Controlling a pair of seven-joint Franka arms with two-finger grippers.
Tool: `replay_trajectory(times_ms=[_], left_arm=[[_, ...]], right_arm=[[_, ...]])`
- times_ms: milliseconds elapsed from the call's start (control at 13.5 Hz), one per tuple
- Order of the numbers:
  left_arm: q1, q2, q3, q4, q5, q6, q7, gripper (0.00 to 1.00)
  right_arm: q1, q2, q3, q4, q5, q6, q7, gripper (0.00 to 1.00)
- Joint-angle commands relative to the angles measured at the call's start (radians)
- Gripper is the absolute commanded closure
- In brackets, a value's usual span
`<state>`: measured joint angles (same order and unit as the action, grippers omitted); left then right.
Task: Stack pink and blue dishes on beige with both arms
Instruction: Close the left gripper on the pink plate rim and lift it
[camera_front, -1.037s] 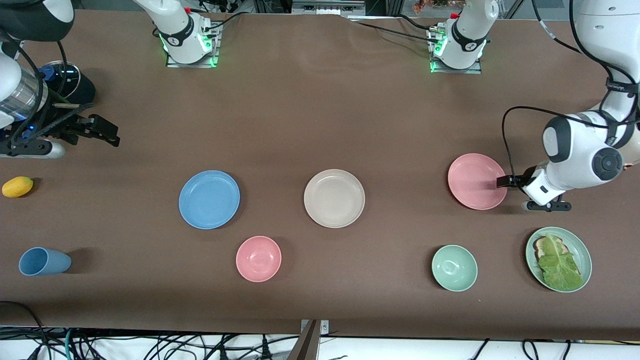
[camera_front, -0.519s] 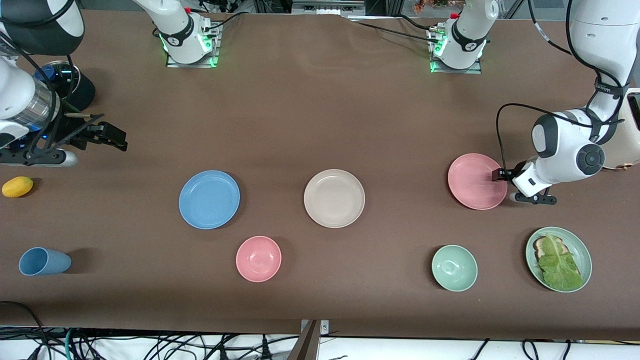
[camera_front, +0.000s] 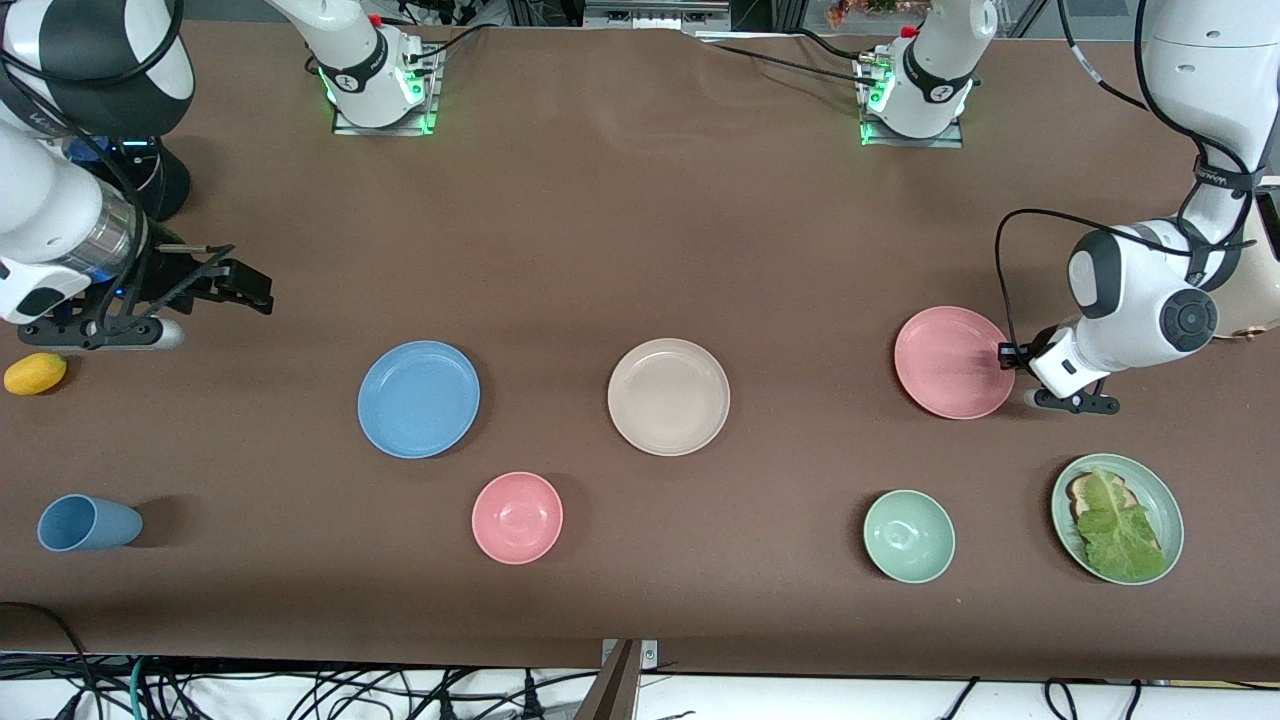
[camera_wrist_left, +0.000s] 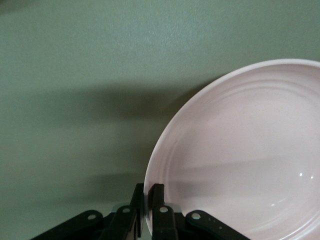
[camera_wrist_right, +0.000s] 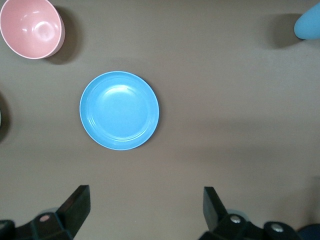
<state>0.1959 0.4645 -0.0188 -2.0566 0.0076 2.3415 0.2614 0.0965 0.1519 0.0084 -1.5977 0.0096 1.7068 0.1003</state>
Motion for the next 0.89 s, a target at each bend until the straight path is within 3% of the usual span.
replay_trajectory(times_ms=[0,296,667,815], left_arm=[[-0.006,-0.006,-0.009,0.105,0.008,-0.158,-0.007,1.0],[-0.006,-0.01,-0.096,0.318,-0.052,-0.488,-0.131,1.0],[-0.022,-0.004,-0.288,0.407,-0.129,-0.516,-0.456,1.0],[-0.102,0.031,-0.305,0.453,-0.132,-0.508,-0.566,1.0]], right_arm=[[-0.001,-0.008,0.001,-0.027,0.015,0.027,-0.017,0.0],[-0.001,-0.005,0.001,-0.094,0.013,0.108,-0.017,0.0],[0.0,0.096,0.001,-0.166,0.013,0.285,-0.017,0.0],[0.0,0.159,0.002,-0.189,0.015,0.359,-0.017,0.0]])
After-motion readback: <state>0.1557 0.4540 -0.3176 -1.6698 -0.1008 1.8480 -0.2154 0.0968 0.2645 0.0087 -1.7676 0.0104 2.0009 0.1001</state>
